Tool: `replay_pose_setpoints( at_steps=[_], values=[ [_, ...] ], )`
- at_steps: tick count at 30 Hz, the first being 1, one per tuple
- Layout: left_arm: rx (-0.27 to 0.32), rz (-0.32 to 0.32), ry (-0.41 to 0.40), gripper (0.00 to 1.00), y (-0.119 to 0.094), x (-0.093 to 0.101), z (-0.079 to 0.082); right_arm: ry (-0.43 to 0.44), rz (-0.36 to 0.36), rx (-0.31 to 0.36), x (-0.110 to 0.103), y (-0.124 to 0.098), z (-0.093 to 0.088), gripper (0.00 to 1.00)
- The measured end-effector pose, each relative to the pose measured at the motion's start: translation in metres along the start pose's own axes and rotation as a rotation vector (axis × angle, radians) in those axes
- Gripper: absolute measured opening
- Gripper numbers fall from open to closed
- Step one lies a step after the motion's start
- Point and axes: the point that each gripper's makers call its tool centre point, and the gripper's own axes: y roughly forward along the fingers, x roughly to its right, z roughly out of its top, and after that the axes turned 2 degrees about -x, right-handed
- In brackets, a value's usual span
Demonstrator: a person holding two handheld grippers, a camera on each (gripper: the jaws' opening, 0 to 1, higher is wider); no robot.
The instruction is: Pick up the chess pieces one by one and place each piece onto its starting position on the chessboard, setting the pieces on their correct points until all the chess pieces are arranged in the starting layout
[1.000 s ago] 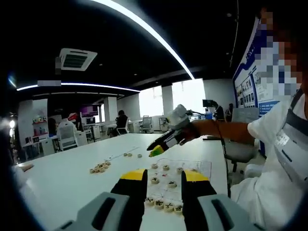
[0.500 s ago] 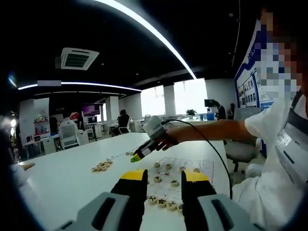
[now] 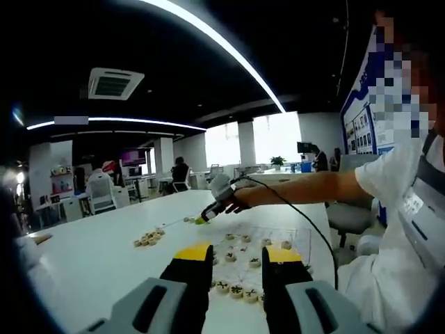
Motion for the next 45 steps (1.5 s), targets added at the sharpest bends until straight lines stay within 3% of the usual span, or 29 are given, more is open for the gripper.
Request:
replay_pose_setpoints(
  at_steps=[5,8,14,19,24,34,38,42,45],
  values=[
    [-0.004,-0.001,0.001,0.30,0.001,0.001,0.000,0.019,-0.031,-0.003,0.031,-0.013,-0.013,0.42],
    [-0.010,-0.004,0.007,0.30,0.002,0.003,-0.001,0.053,-0.036,0.016,0.046,-0.018,-0.012,0.42],
    [-0.012,-0.004,0.006,0.30,0.003,0.004,-0.001,0.106,-0.037,0.044,0.055,-0.027,-0.010,0.41],
    [-0.014,-0.007,0.005,0.30,0.004,0.004,-0.001,0.116,-0.022,0.038,0.046,-0.025,-0.009,0.41],
    [-0.010,0.003,-0.001,0.30,0.001,0.000,-0.001,0.109,0.018,0.047,0.022,-0.009,0.012,0.41],
    [-0.062,0.084,-0.005,0.30,-0.005,-0.020,-0.015,-0.041,0.155,0.049,-0.077,0.017,0.052,0.41],
    [-0.066,0.105,-0.008,0.30,-0.009,-0.026,-0.016,-0.073,0.186,0.049,-0.097,0.033,0.061,0.41],
    [-0.057,0.113,-0.014,0.30,-0.011,-0.028,-0.015,-0.095,0.214,0.038,-0.122,0.040,0.058,0.41],
    [-0.054,0.118,-0.017,0.30,-0.012,-0.030,-0.014,-0.131,0.199,0.036,-0.120,0.048,0.062,0.38]
  ],
)
